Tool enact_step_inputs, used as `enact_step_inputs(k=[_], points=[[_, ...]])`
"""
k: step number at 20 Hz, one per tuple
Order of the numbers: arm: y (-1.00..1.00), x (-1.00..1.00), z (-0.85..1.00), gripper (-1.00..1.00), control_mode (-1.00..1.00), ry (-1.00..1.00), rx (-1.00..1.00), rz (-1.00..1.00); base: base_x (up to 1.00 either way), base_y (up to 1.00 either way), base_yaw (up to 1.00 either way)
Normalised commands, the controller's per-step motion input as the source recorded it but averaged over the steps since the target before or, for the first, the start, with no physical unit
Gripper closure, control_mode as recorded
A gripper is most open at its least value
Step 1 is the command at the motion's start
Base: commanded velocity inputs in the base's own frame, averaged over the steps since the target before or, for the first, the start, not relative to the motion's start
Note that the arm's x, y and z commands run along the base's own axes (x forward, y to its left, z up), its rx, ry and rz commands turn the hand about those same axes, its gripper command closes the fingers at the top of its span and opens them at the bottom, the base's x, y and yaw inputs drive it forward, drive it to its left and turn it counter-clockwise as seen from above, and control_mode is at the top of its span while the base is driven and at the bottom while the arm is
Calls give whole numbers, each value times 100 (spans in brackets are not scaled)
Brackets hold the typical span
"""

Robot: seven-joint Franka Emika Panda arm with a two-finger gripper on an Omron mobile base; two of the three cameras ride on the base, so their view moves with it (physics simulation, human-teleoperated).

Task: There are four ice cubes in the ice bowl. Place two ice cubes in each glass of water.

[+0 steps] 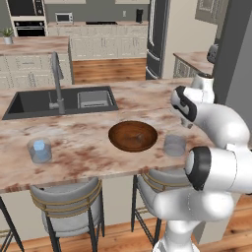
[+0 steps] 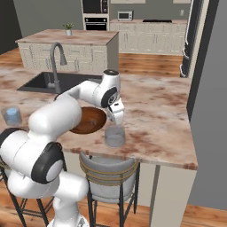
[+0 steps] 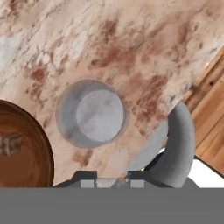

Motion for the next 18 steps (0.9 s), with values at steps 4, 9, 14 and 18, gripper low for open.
enact_step_inputs(k=[4,9,14,18], points=[[-11,16,-39,100,-100,9,-4,0,0,0,0],[0,31,-35,100,-100,4,-7,0,0,0,0],[0,33,-33,100,-100,1,-8,0,0,0,0],[0,20,-22,100,-100,0,-1,0,0,0,0]])
